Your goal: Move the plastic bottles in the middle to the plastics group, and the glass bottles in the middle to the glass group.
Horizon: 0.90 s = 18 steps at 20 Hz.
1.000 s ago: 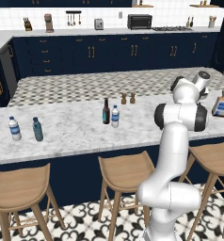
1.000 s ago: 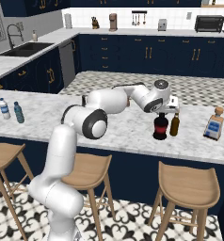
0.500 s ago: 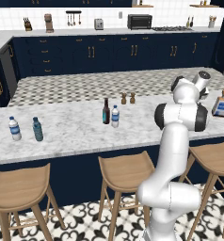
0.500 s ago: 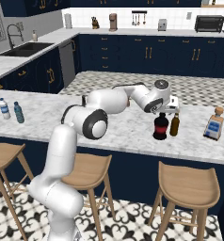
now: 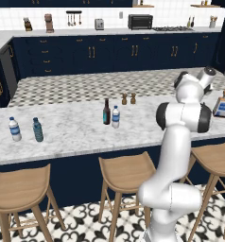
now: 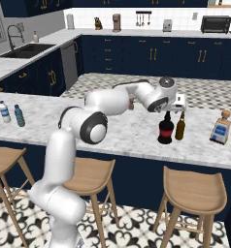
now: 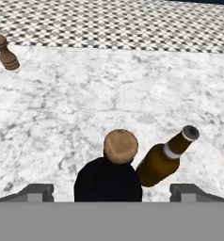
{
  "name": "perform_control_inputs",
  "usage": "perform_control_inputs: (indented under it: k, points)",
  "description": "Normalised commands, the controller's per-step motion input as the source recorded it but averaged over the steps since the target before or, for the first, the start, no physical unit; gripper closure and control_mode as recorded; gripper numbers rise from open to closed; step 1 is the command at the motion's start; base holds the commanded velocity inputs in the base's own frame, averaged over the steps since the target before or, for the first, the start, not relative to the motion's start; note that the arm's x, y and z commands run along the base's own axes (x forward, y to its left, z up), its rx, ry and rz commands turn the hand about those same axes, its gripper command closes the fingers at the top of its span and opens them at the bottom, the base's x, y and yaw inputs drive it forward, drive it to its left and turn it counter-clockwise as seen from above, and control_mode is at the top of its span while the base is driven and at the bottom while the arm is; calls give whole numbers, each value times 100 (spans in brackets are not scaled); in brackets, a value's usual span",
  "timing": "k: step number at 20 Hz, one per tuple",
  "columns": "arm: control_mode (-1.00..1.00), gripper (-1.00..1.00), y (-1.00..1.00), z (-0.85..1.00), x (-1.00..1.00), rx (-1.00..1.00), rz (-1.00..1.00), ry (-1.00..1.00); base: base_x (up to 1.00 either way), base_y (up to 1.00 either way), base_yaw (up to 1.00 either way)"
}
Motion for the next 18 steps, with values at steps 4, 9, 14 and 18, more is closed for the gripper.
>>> perform_control_inputs:
  k: [4,9,14,18]
  points:
    - [-100,-100,17,27,-24,-3,0,-4,0,0,0]
    - [-100,-100,52,24,-35,-9,0,-2,0,0,0]
    - [-100,-100,71,33,-36,-13,-1,-5,0,0,0]
    - [-100,-100,89,22,-30,-13,0,-5,0,0,0]
